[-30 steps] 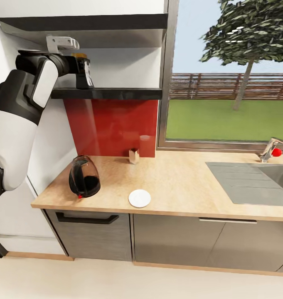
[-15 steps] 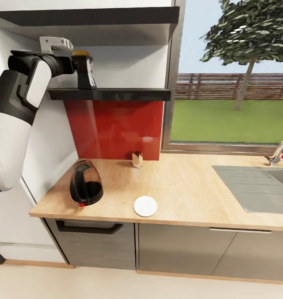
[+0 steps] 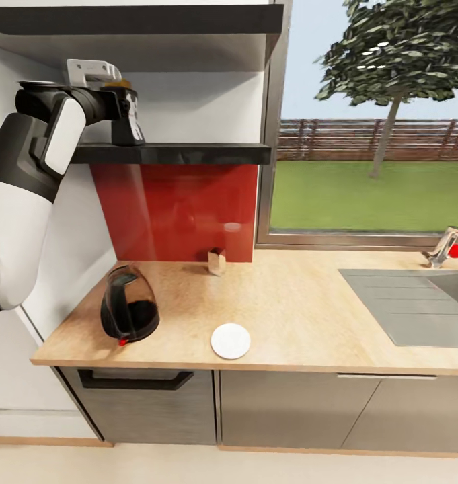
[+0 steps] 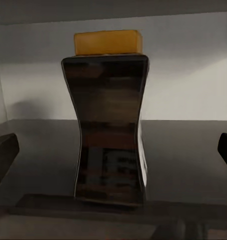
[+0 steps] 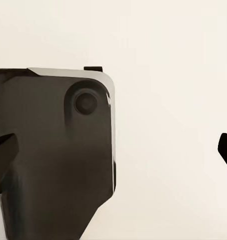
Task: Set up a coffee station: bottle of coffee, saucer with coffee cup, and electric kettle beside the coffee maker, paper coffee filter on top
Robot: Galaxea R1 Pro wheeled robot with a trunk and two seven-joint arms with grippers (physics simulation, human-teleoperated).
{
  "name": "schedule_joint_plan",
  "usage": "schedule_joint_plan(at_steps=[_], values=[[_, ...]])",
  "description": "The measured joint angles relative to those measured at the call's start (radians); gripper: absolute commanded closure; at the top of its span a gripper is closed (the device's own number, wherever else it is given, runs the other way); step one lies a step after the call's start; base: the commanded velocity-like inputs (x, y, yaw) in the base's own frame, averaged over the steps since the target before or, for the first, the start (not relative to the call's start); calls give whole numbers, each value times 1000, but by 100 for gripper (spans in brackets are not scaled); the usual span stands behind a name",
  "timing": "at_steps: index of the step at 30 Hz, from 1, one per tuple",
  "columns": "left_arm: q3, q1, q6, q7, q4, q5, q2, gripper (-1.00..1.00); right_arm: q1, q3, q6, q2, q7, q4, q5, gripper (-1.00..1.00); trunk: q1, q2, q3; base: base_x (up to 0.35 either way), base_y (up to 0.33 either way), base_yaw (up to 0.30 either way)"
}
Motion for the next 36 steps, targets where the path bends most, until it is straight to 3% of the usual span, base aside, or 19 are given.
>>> schedule_joint_plan(at_steps=[36], values=[[3,0,1,-2,9,2,5,-100,0,0,1,1,0,0,0,-100,0,0,0,78,16,-1]])
